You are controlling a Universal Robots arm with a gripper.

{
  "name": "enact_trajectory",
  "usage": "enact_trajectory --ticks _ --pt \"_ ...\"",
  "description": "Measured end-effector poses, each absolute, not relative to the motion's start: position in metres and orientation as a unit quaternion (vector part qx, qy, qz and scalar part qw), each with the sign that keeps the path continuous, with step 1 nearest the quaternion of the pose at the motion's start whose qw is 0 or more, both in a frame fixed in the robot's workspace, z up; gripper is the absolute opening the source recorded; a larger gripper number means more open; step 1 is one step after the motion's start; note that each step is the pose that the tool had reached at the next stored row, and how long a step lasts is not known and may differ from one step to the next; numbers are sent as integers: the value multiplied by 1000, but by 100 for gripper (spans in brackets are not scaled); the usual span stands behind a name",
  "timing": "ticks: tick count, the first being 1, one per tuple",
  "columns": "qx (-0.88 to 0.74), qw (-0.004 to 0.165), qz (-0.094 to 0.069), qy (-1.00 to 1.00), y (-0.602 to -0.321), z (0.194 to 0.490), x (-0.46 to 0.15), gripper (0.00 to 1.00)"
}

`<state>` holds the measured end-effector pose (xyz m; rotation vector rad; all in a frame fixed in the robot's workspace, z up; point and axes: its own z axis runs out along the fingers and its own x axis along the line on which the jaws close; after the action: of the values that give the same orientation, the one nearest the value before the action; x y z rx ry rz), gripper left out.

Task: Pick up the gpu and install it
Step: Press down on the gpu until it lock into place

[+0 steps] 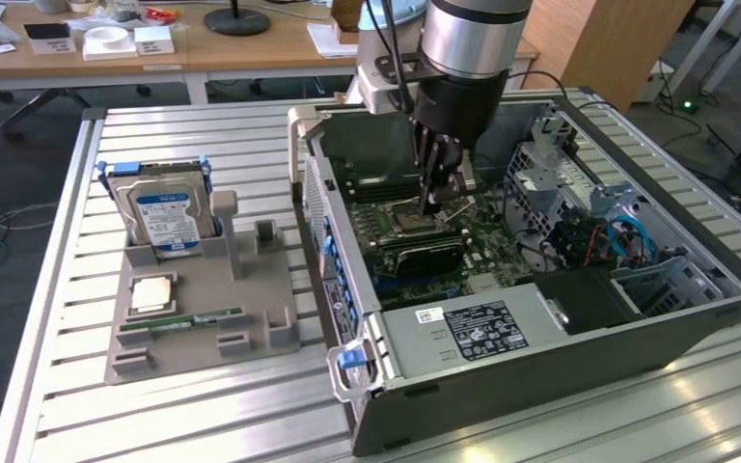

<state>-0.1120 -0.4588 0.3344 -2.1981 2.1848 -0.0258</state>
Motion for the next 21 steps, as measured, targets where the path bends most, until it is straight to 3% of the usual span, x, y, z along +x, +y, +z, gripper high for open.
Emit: enact_trajectory --ticks 21 --pt "-696 20 -7 718 -456 328 -110 11"
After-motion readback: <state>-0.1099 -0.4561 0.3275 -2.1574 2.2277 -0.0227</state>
